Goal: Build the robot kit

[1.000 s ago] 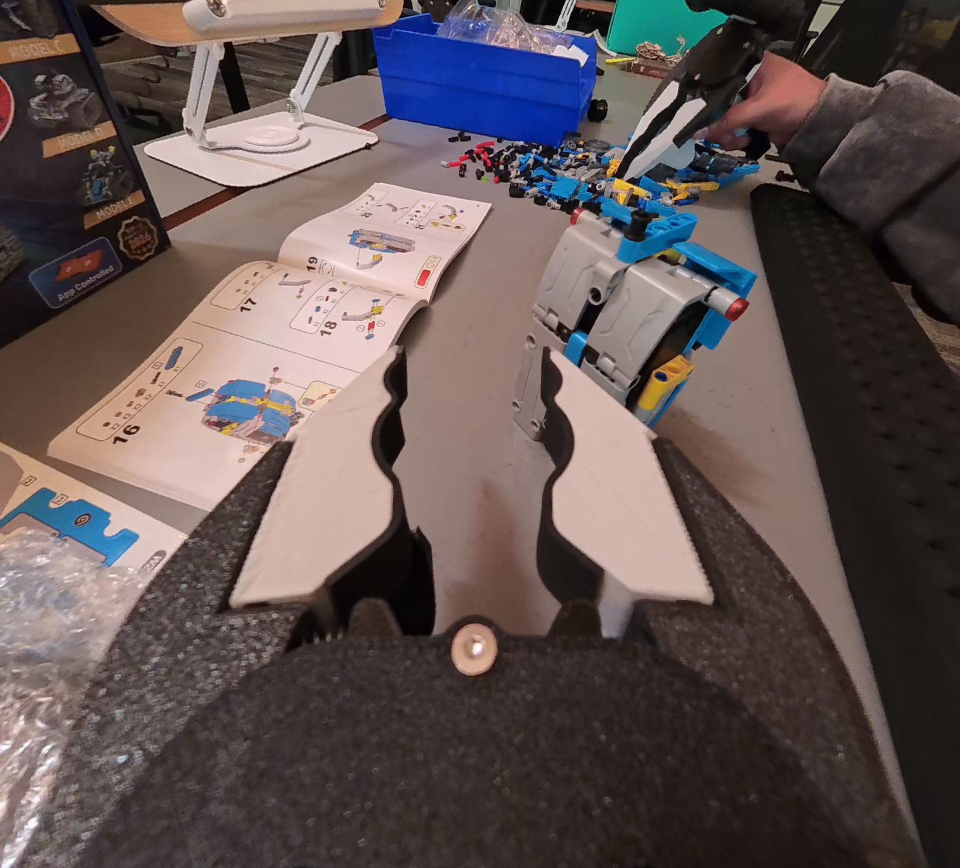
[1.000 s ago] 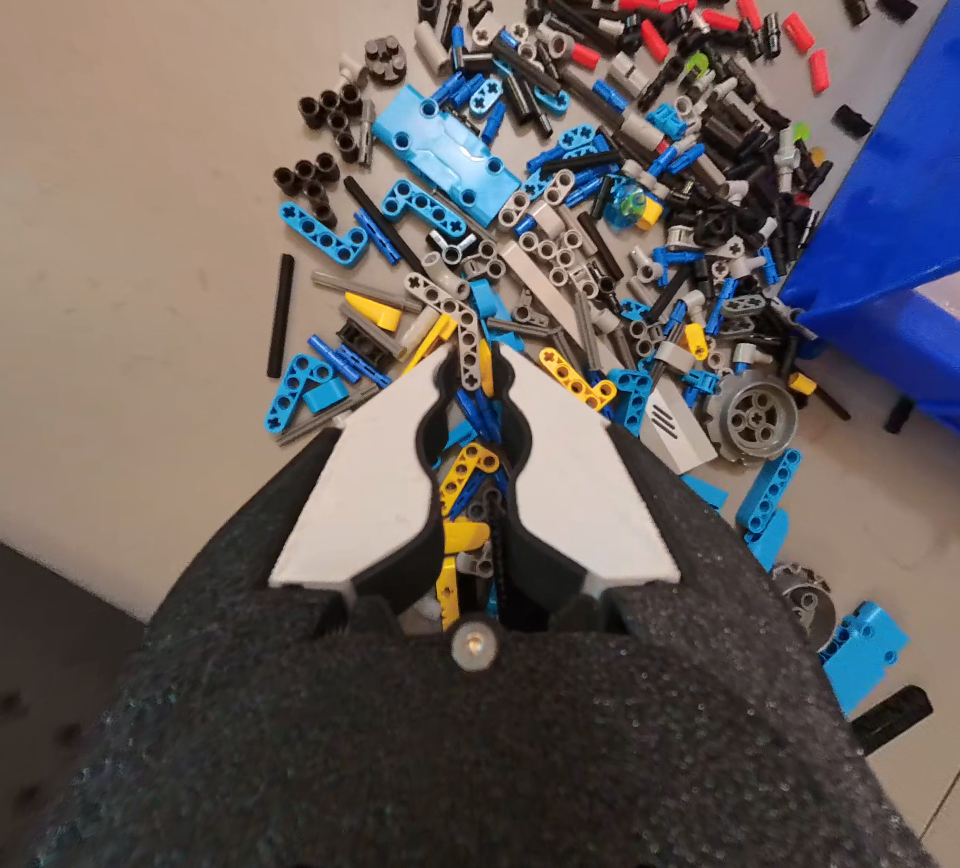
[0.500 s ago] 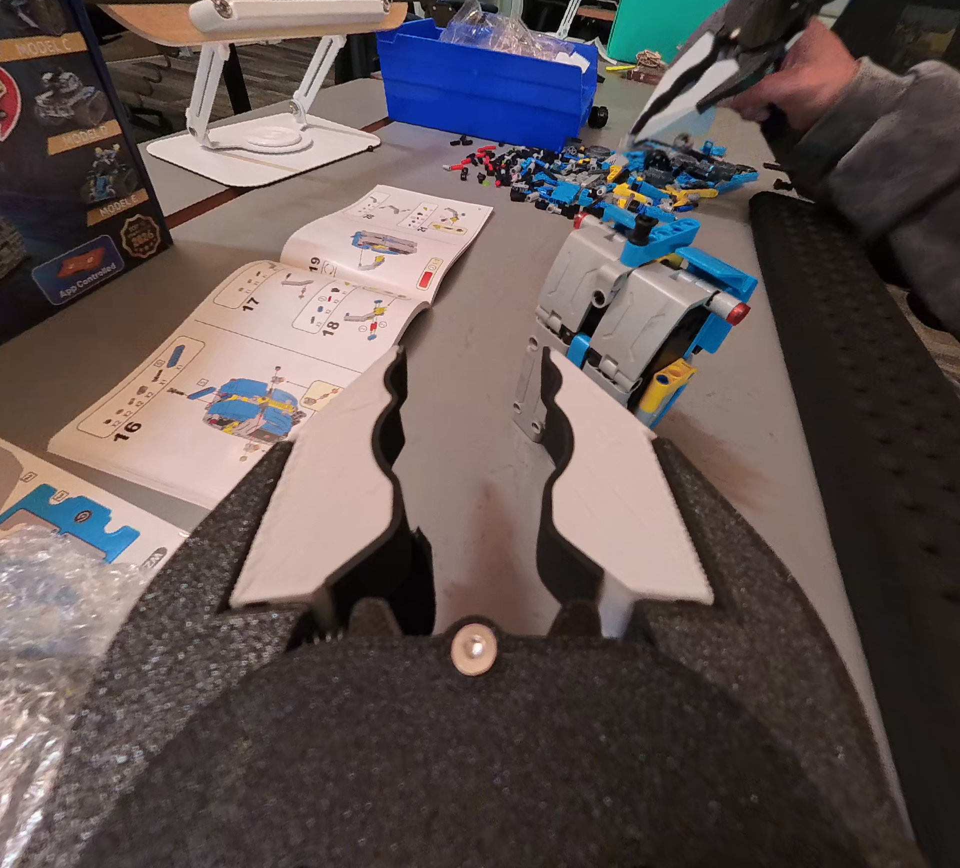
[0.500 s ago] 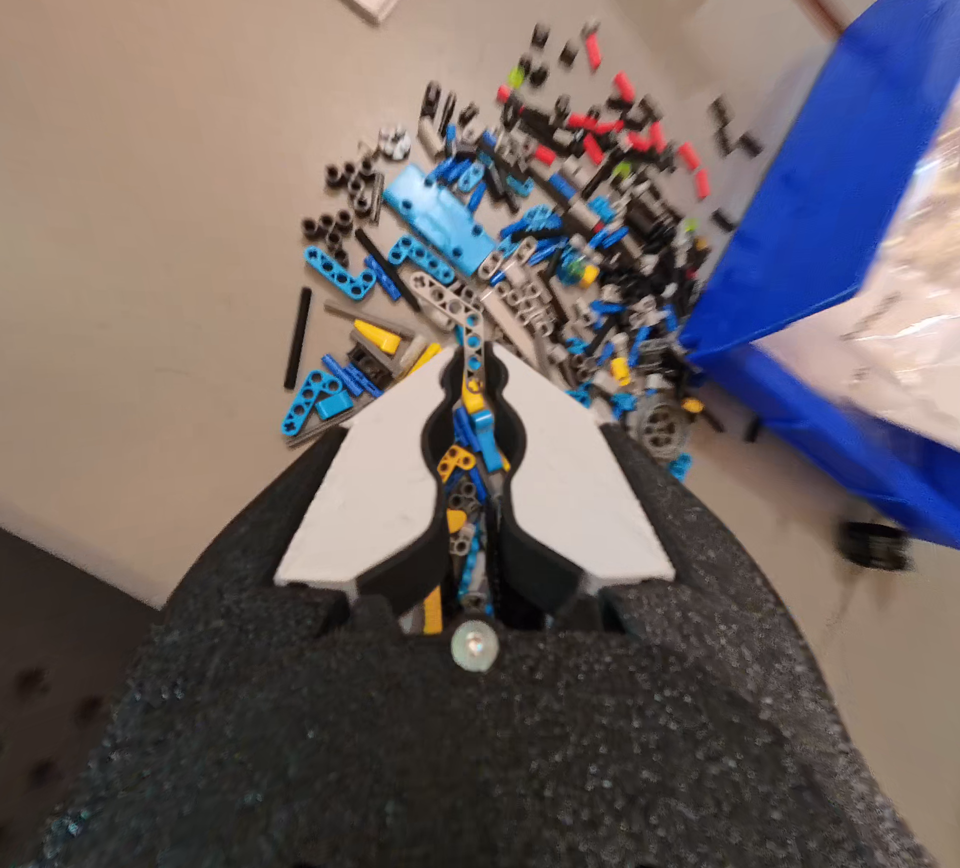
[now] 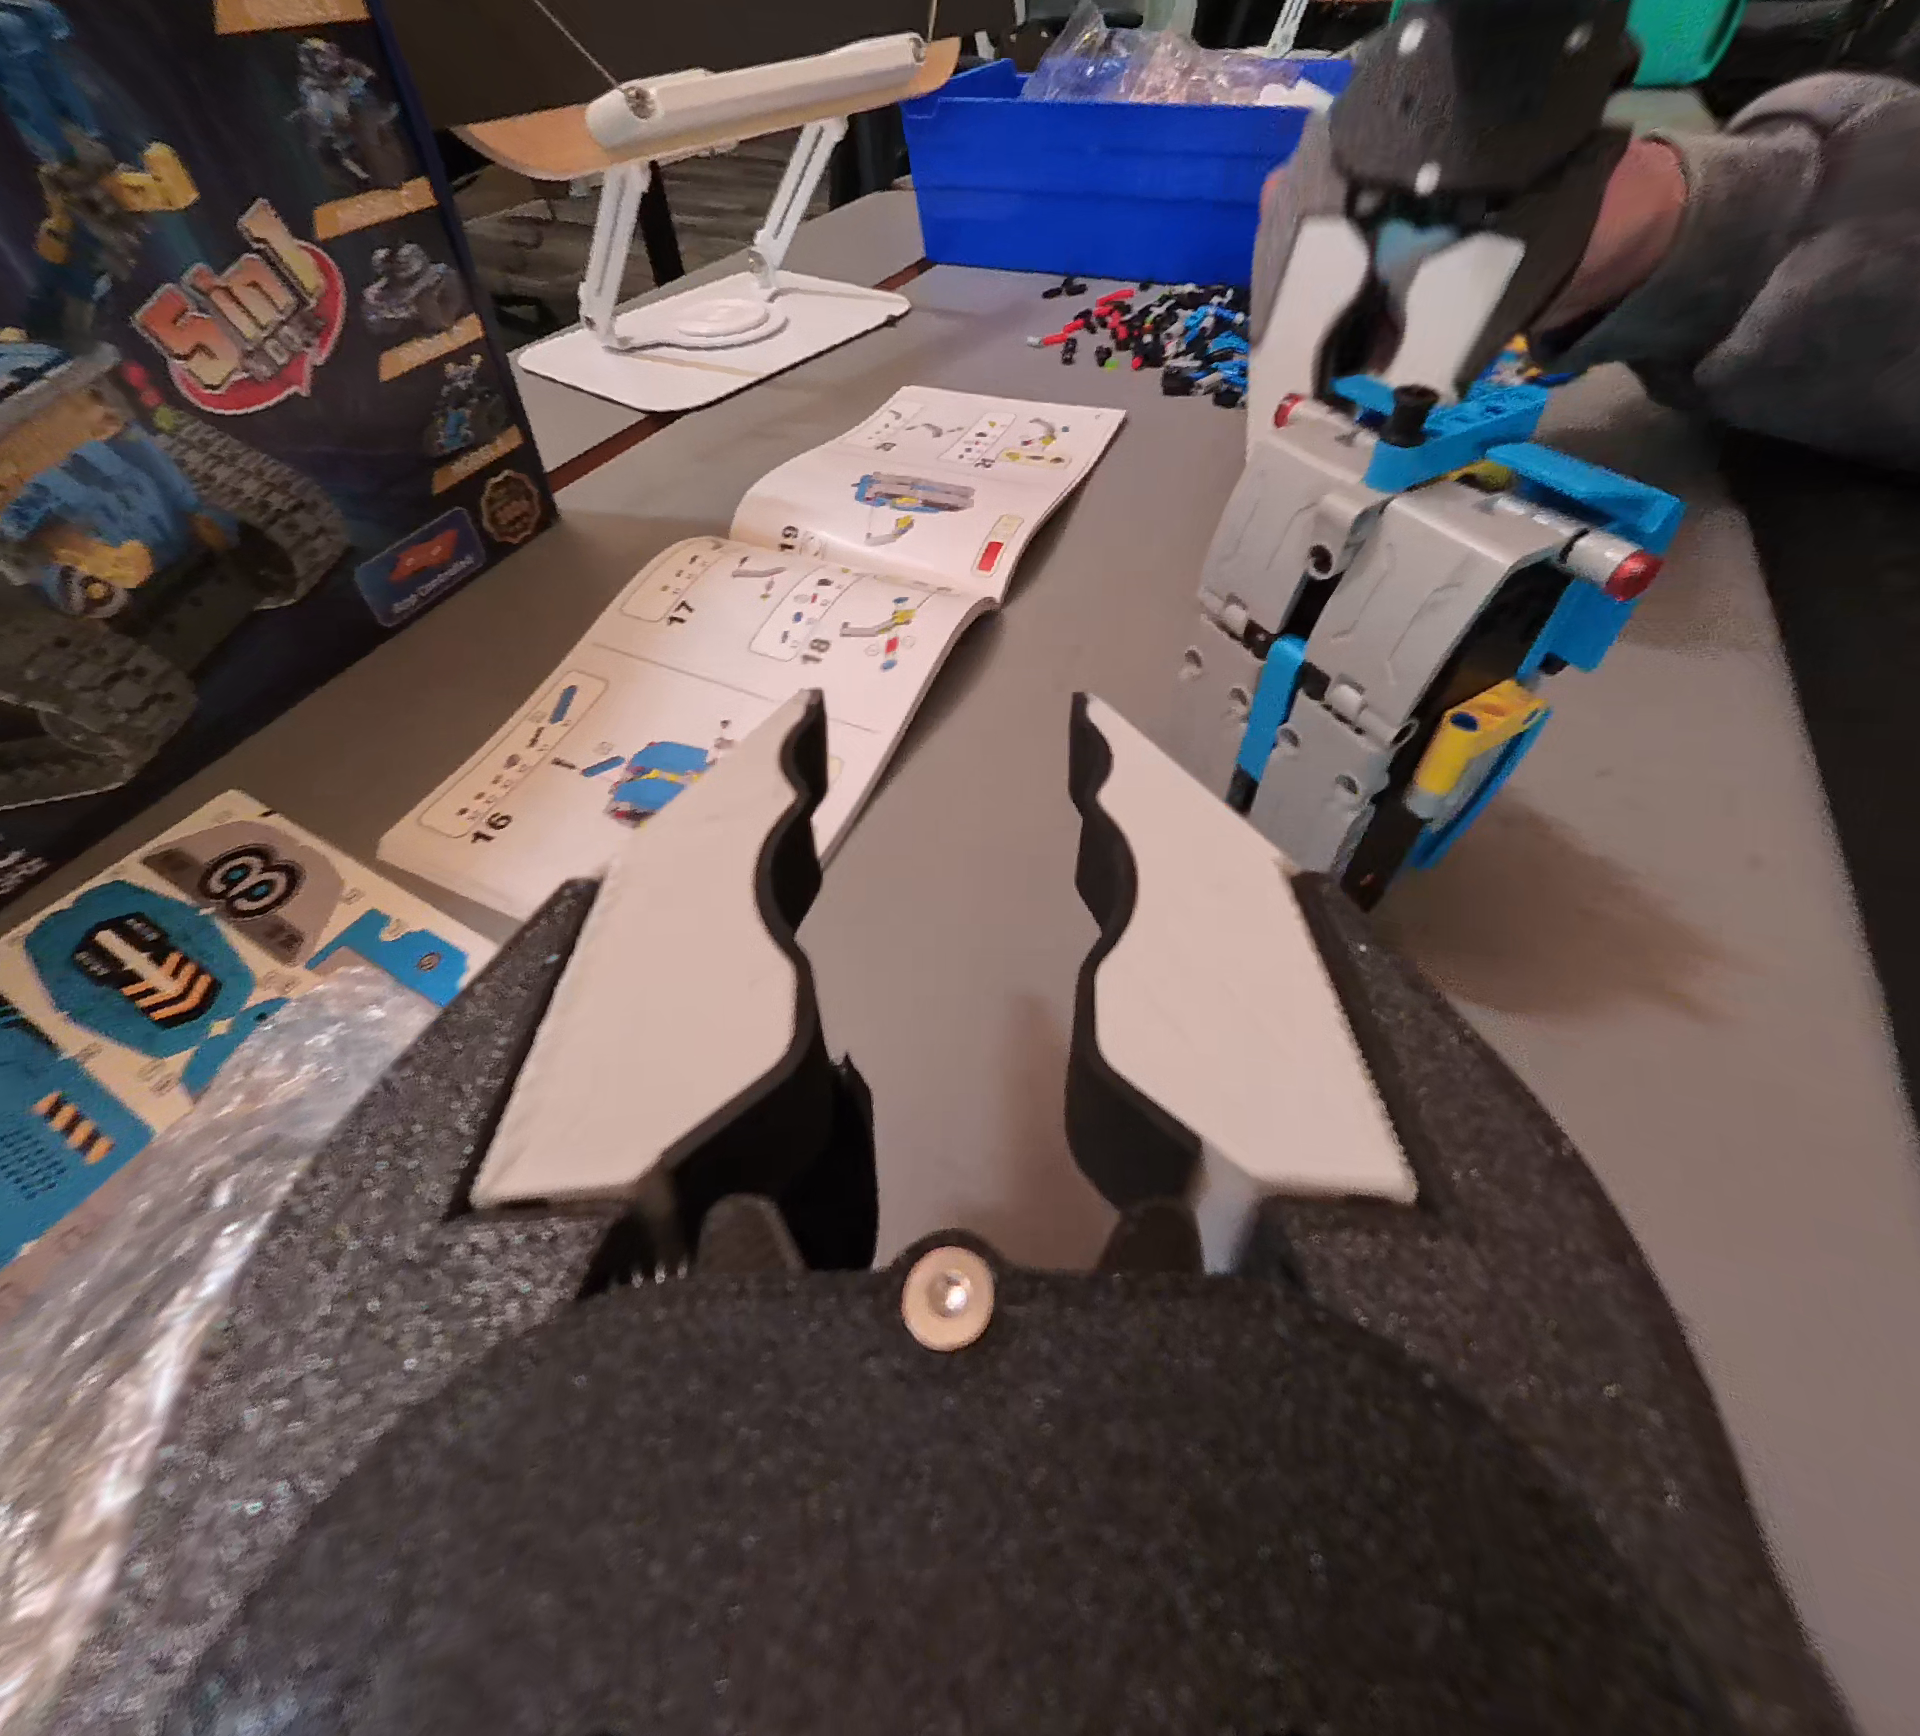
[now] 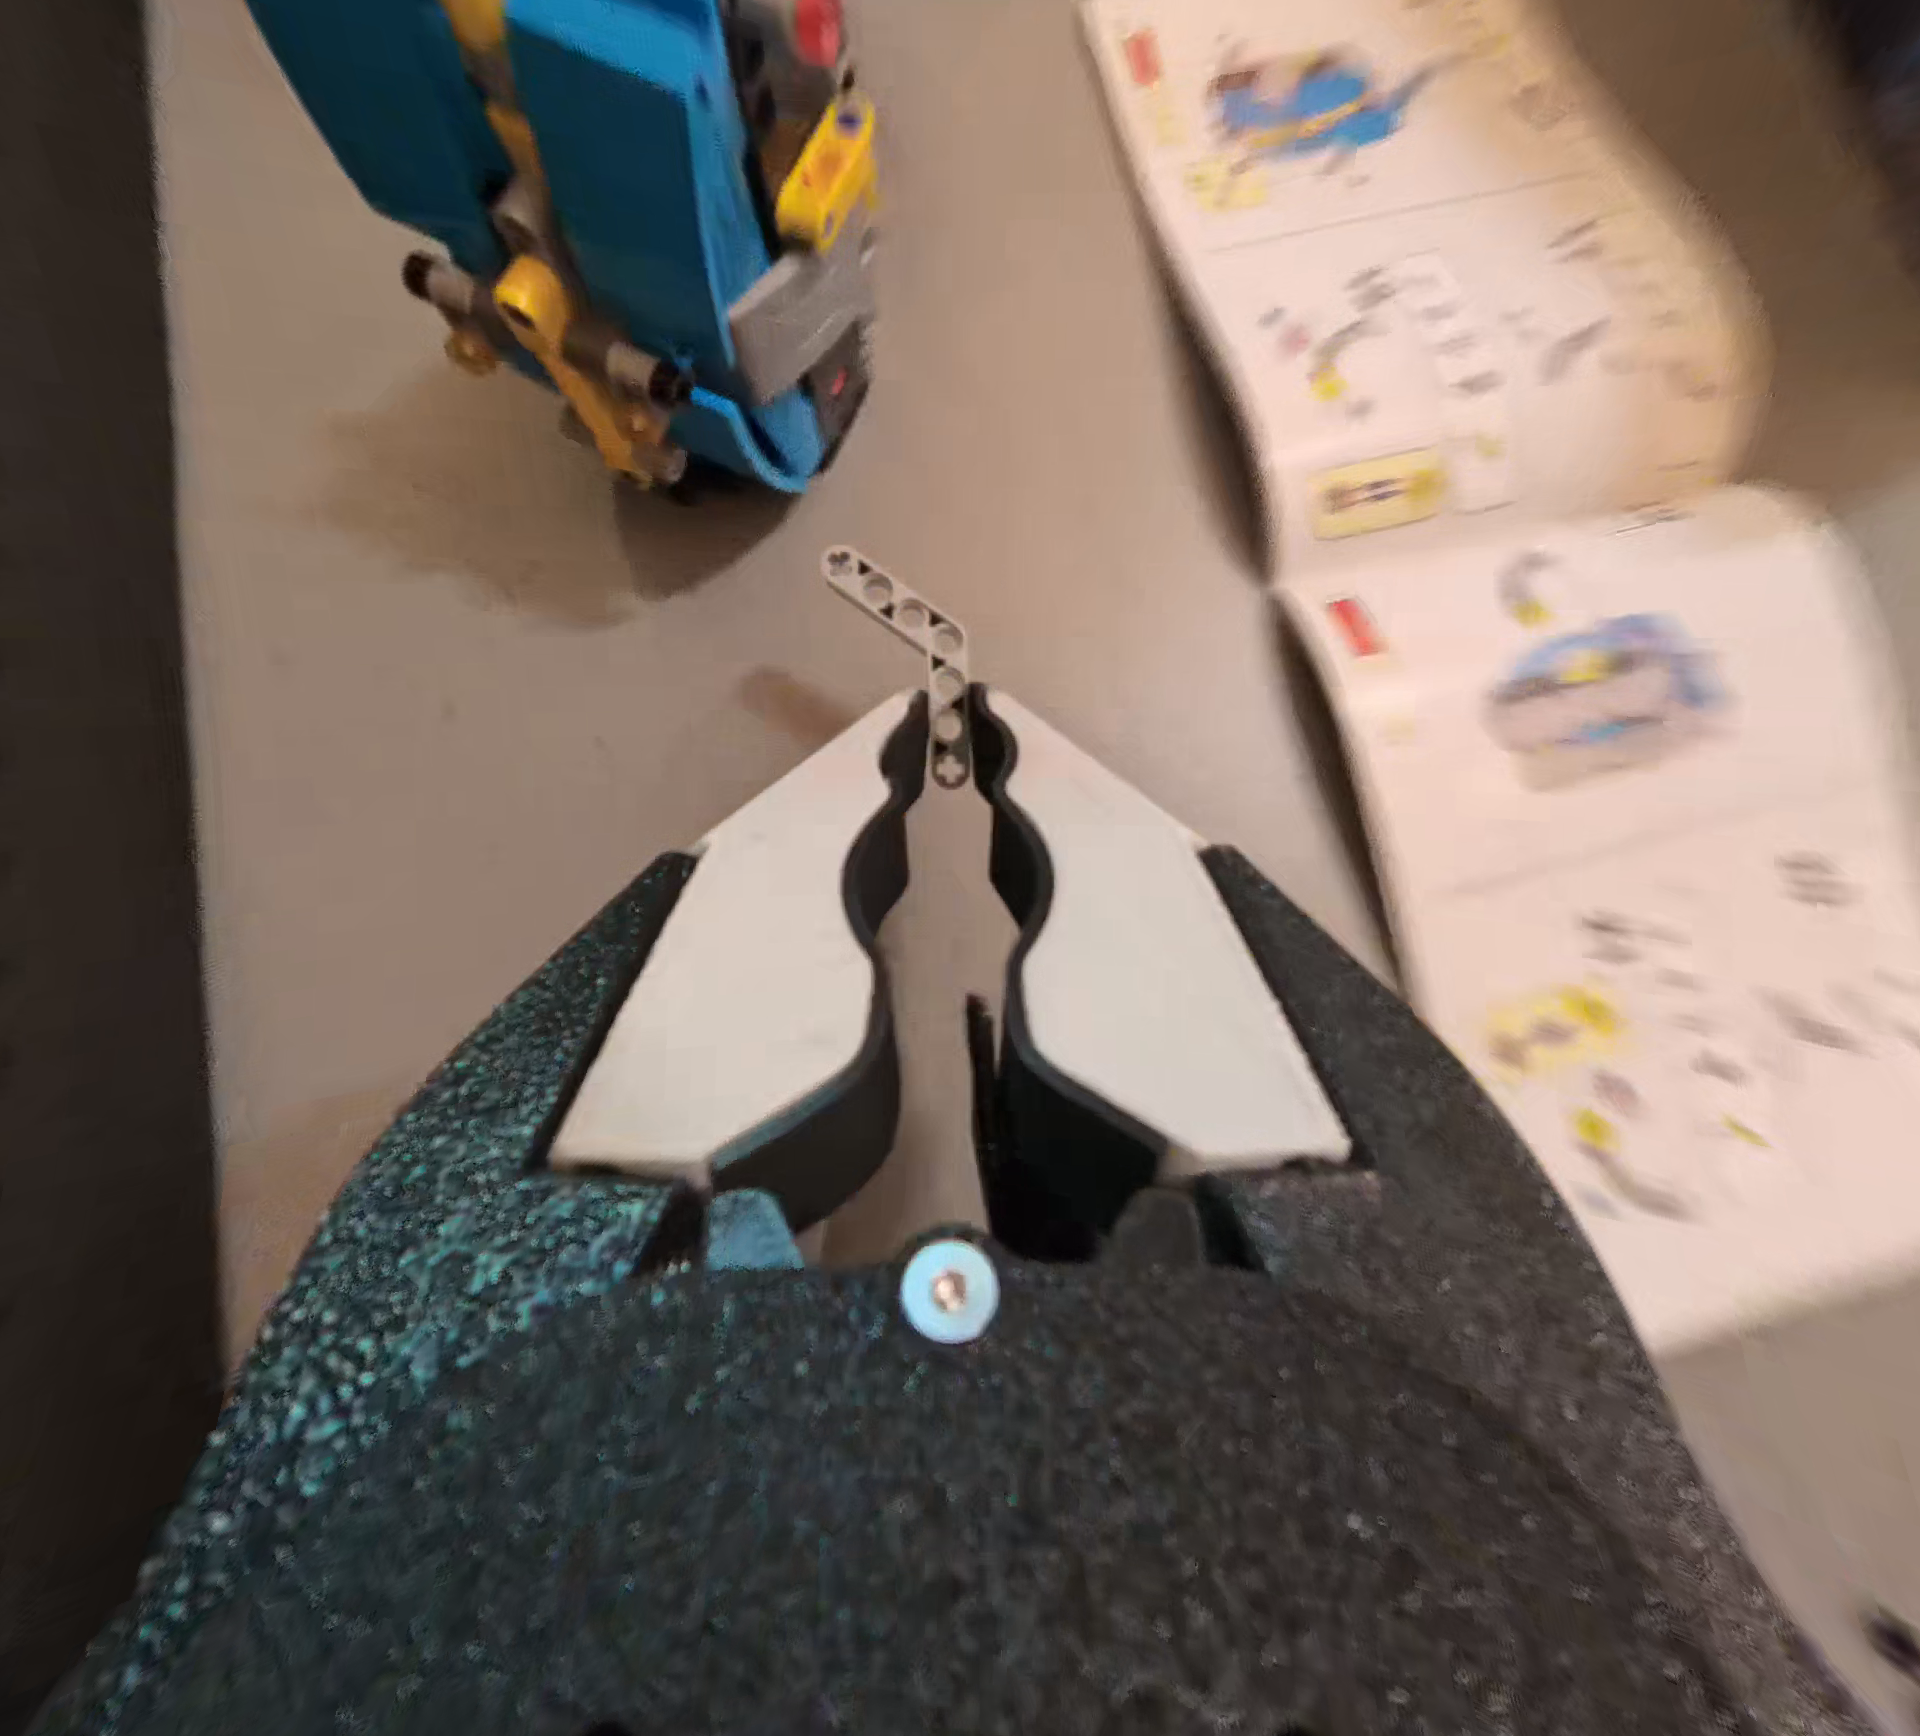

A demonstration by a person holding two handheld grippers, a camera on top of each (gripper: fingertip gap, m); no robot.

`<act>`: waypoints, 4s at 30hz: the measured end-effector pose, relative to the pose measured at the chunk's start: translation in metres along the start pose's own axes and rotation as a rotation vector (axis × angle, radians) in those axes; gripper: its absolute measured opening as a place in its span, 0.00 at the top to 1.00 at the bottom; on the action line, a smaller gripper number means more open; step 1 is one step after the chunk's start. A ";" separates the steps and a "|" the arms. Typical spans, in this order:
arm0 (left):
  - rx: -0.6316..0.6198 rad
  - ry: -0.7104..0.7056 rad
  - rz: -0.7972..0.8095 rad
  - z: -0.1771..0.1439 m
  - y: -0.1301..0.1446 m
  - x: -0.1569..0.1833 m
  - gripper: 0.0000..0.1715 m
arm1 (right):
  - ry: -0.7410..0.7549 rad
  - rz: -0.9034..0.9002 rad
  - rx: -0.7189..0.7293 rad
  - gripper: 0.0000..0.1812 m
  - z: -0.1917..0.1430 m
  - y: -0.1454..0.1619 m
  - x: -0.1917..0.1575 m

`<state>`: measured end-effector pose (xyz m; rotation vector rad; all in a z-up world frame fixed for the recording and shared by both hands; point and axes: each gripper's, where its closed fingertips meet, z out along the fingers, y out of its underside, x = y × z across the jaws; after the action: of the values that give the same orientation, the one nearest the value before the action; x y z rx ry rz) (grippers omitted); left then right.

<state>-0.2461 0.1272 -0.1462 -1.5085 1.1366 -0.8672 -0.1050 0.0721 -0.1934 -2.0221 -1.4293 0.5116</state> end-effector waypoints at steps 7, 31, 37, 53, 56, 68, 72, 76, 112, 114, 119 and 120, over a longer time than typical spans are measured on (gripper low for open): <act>-0.013 0.022 -0.049 -0.001 0.003 -0.005 0.73 | -0.064 -0.014 -0.103 0.96 0.017 0.032 -0.029; -0.023 0.064 -0.095 -0.002 0.005 -0.004 0.73 | 0.235 0.089 -0.029 0.80 -0.058 0.050 0.051; -0.034 0.066 -0.085 -0.001 0.007 -0.003 0.73 | 0.513 0.414 -0.078 0.84 -0.137 0.138 0.133; -0.038 0.069 -0.096 -0.001 0.007 -0.003 0.73 | 0.597 0.507 -0.279 0.94 -0.151 0.218 0.150; -0.039 0.069 -0.092 -0.001 0.007 -0.003 0.73 | 0.608 0.496 -0.286 0.94 -0.148 0.219 0.151; -0.039 0.070 -0.099 -0.001 0.007 -0.004 0.73 | 0.599 0.535 -0.270 0.96 -0.144 0.221 0.154; -0.038 0.070 -0.099 -0.001 0.007 -0.004 0.73 | 0.573 0.552 -0.260 0.97 -0.143 0.221 0.152; -0.039 0.070 -0.096 -0.001 0.007 -0.003 0.73 | 0.576 0.541 -0.267 0.97 -0.142 0.221 0.151; -0.045 0.069 -0.115 0.000 0.008 -0.006 0.73 | -0.137 0.098 -0.115 0.97 -0.001 0.058 -0.011; -0.044 0.068 -0.113 0.000 0.008 -0.006 0.73 | -0.128 0.096 -0.110 0.96 -0.002 0.058 -0.011; -0.044 0.070 -0.113 0.000 0.008 -0.005 0.73 | 0.010 0.187 0.016 0.90 -0.042 0.049 0.026; -0.044 0.070 -0.115 0.000 0.008 -0.006 0.73 | 0.095 0.237 0.063 0.91 -0.056 0.049 0.048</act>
<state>-0.2500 0.1321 -0.1540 -1.6032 1.1347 -0.9849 -0.0188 0.0913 -0.1830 -2.1475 -1.1102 0.5439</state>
